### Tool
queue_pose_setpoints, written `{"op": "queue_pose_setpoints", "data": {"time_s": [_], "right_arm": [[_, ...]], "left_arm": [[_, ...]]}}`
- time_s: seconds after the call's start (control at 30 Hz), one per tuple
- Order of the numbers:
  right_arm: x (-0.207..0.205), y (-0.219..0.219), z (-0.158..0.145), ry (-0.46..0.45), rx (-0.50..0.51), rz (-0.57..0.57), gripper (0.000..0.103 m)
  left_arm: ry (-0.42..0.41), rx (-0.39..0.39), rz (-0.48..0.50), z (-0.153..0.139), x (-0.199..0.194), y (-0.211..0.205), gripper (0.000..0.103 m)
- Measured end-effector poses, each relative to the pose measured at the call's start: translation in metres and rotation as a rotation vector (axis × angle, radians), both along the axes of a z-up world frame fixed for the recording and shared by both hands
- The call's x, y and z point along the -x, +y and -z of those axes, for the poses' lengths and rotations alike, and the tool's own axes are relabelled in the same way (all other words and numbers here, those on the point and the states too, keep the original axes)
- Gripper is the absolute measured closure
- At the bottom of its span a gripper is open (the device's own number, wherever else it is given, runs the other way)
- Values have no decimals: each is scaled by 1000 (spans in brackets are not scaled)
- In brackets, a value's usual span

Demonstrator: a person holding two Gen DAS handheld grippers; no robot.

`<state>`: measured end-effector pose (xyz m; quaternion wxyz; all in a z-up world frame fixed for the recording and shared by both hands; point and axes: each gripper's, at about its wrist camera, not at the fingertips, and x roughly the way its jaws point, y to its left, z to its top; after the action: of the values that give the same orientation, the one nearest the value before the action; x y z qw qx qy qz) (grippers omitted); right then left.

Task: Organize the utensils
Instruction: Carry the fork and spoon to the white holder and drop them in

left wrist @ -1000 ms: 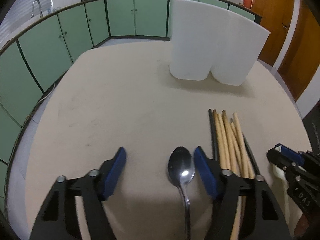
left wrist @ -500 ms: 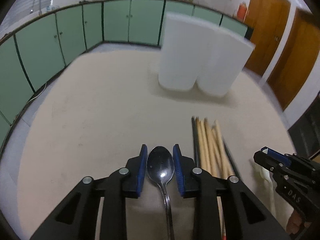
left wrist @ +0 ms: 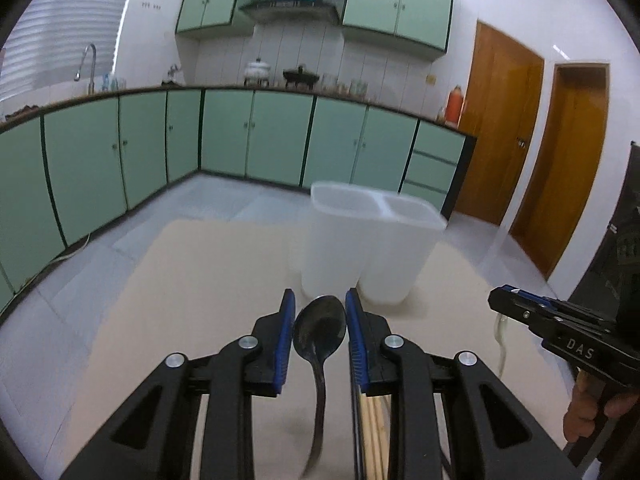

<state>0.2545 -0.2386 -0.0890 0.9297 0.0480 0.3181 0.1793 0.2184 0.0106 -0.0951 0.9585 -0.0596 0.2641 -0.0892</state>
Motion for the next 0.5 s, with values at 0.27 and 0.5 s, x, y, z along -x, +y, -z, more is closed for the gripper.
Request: {"op": "queue_pose_setpoints", "data": {"time_s": [0.27, 0.5], "right_arm": [[-12, -4, -29, -92, -17, 1, 84], [-38, -5, -62, -191, -18, -3, 84]], "left_arm": [[-83, 24, 5, -29, -2, -3, 78], [-161, 59, 12, -66, -18, -3, 78]]}}
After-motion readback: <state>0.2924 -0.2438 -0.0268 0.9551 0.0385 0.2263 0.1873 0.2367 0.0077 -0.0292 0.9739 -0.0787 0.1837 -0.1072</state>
